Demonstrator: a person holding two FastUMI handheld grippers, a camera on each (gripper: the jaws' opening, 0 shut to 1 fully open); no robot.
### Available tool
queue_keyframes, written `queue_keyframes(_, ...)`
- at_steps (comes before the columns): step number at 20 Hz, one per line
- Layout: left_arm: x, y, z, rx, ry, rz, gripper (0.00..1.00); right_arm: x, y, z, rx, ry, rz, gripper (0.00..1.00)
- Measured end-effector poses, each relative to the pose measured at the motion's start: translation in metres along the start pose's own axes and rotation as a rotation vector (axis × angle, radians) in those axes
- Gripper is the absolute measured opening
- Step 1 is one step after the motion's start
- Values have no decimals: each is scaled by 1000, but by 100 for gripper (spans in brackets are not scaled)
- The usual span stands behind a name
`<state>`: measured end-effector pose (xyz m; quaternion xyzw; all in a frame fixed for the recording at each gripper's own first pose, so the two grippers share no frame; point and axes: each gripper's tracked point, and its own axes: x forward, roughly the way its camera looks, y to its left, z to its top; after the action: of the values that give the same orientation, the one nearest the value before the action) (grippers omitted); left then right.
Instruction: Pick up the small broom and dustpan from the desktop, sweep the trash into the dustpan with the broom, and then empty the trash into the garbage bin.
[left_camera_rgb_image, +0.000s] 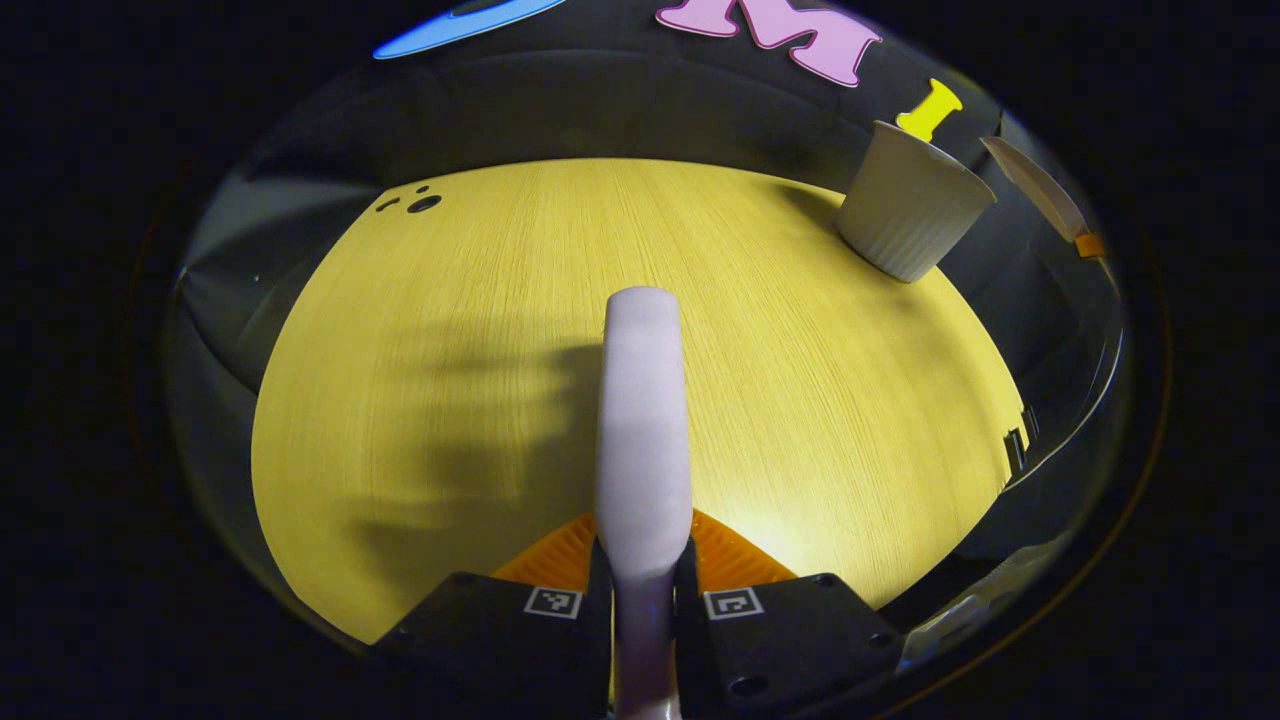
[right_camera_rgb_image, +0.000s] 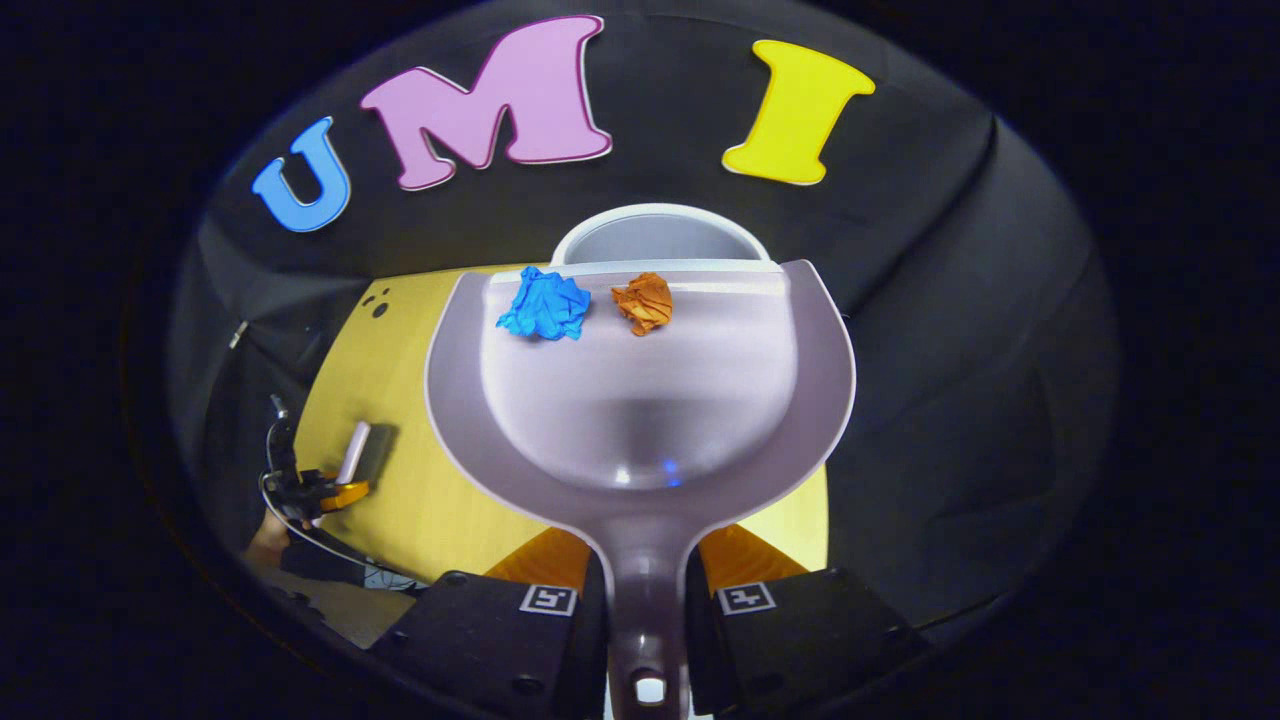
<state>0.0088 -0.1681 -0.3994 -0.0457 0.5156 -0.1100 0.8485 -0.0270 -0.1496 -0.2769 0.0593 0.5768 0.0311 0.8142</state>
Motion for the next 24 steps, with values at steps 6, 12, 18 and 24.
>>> queue_keyframes(6, 1, 0, 0, 17, 2, 0, 31, 25, -67, 48, -163, 110, -210, 36)
queue_keyframes(12, 9, 0, -3, -4, 18, 2, 31, 39, -85, 86, -496, 301, -373, 35)
queue_keyframes(18, 12, -2, 0, -29, 19, 8, 30, 52, -79, 102, -574, 352, -368, 35)
queue_keyframes(24, 14, -2, 2, -31, 27, 19, 30, 55, -78, 104, -575, 334, -357, 35)
